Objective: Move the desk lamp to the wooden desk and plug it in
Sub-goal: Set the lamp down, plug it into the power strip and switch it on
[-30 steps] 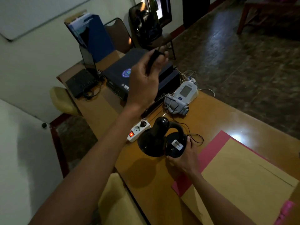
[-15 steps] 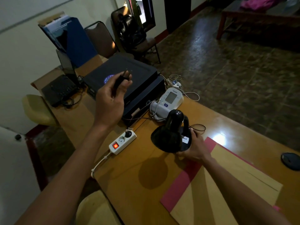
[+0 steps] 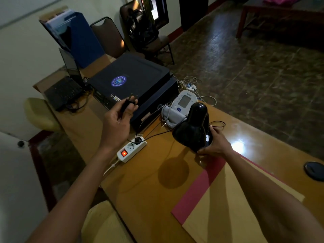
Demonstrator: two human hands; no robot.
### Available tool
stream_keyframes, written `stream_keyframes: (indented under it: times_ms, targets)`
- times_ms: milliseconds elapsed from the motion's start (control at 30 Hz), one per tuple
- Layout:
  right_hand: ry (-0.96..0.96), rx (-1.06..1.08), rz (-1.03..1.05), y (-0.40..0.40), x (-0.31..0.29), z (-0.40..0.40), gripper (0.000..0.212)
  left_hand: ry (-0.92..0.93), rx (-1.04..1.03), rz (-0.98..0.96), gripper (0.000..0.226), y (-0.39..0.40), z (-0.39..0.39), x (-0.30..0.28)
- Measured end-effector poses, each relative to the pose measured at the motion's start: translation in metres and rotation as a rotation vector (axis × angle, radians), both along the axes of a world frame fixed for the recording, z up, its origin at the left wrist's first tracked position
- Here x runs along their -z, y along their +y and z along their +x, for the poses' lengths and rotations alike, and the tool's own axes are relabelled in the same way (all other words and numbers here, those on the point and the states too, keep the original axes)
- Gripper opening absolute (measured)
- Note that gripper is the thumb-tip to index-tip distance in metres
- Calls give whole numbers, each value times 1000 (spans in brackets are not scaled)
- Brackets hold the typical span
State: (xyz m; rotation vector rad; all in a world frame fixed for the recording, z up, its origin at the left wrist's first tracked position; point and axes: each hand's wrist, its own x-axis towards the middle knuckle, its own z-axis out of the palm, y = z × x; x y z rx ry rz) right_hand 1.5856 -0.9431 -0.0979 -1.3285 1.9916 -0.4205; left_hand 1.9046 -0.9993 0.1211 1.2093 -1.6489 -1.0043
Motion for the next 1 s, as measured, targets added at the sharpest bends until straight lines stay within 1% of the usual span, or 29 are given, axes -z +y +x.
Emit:
stream_keyframes:
  times_ms: [100,300,400,500,567,667,733,800,867,933,1000]
  targets:
    - [9,-7,2,-5,0,-3,147,-9,9,21,31,8,5,3]
    - [36,2,38,-23,-3,-14,147,-44,17,41,28,16,16,8]
    - [23,28,16,-22,0,-12,138,-64,8,40,33,18,25,14]
    - [-7,66,-25,-4,4,-8,123,-97,-13,69,33,26,37,23]
    - [-23,164,-57,17,5,3,110,-172,-42,68,36,33,47,30]
    - [3,313,-213,48,-1,35,80,-315,-108,42,41,45,63,40]
    - [0,335,-305,62,-9,62,58,-384,-145,65,40,51,76,48]
    - [-45,279,-368,74,-16,91,41,-417,-170,141,35,57,87,60]
    - [-122,153,-407,81,-26,121,28,-415,-175,261,34,62,95,70]
    - [-192,43,-423,82,-38,149,21,-376,-168,378,35,68,99,80]
    - [-253,-12,-450,79,-53,175,17,-284,-176,477,34,72,99,90]
